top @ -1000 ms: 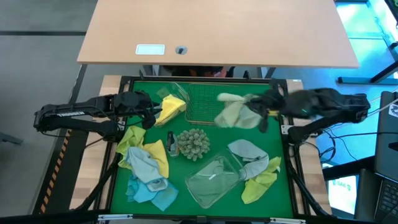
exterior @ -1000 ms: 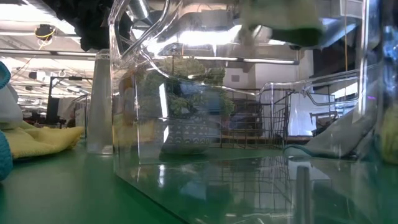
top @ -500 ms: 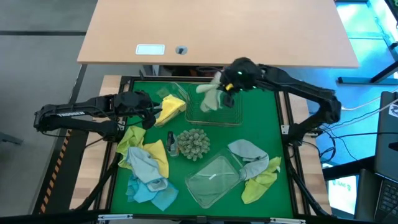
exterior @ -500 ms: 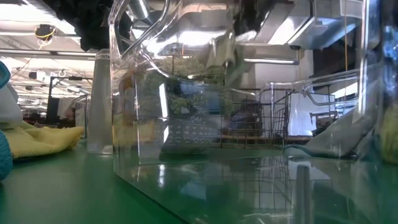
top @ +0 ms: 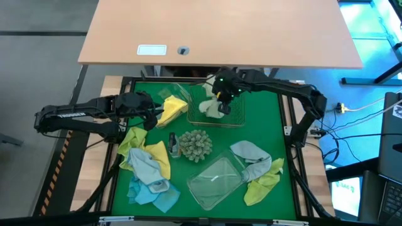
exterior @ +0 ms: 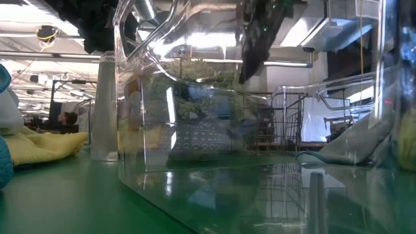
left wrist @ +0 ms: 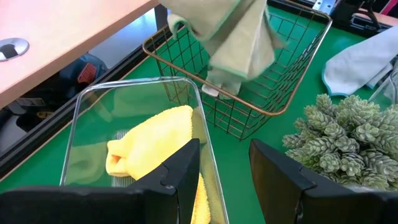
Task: Sort microfiber towel by color & place in baskets
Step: Put the light green microfiber towel into the wire basket
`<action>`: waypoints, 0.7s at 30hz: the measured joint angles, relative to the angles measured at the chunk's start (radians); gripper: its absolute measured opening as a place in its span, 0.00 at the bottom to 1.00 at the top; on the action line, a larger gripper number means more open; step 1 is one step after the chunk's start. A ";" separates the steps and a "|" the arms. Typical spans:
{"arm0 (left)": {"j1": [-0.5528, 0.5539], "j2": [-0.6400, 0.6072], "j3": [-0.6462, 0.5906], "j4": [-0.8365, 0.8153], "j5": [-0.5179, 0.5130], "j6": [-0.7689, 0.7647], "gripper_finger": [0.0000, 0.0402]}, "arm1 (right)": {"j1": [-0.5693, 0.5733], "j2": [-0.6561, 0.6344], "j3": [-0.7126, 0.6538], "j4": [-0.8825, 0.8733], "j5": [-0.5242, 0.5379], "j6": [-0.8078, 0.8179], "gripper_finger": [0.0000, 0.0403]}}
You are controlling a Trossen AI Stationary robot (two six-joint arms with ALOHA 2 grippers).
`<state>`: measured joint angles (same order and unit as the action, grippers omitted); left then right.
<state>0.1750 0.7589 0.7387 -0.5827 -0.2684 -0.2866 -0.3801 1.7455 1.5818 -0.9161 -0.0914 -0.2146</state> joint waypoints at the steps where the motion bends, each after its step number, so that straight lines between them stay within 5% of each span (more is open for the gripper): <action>1: 0.000 0.000 0.000 0.000 0.000 0.000 0.33 | 0.000 0.012 0.000 0.000 0.000 0.000 0.01; 12: 0.000 0.000 0.000 0.000 0.000 0.000 0.33 | 0.000 0.145 -0.001 -0.016 -0.035 0.005 0.01; 21: 0.000 0.000 0.000 0.000 0.000 0.000 0.33 | 0.001 0.151 -0.001 -0.138 -0.379 -0.018 0.01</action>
<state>0.1753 0.7589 0.7387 -0.5831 -0.2684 -0.2863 -0.3790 1.8968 1.5810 -1.0546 -0.4703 -0.2322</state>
